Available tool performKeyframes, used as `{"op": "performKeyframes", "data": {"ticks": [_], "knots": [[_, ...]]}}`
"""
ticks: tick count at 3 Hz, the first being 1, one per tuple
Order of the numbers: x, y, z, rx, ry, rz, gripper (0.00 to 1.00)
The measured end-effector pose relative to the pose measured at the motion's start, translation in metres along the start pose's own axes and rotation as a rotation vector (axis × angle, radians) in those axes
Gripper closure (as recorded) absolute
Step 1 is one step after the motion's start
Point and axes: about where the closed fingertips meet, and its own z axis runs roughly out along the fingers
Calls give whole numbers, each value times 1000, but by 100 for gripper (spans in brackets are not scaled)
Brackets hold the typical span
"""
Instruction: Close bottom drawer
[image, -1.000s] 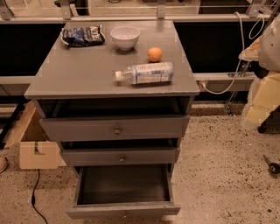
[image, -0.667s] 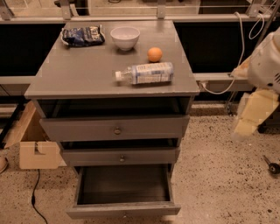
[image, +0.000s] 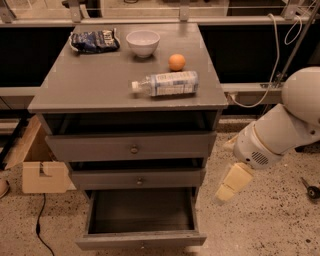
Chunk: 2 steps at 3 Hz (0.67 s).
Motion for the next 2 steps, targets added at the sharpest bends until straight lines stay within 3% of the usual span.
{"op": "performKeyframes", "data": {"ticks": [1,2], "knots": [[0,0,0,0,0,0,0],[18,-4,30,-40,-16,9,0]]}}
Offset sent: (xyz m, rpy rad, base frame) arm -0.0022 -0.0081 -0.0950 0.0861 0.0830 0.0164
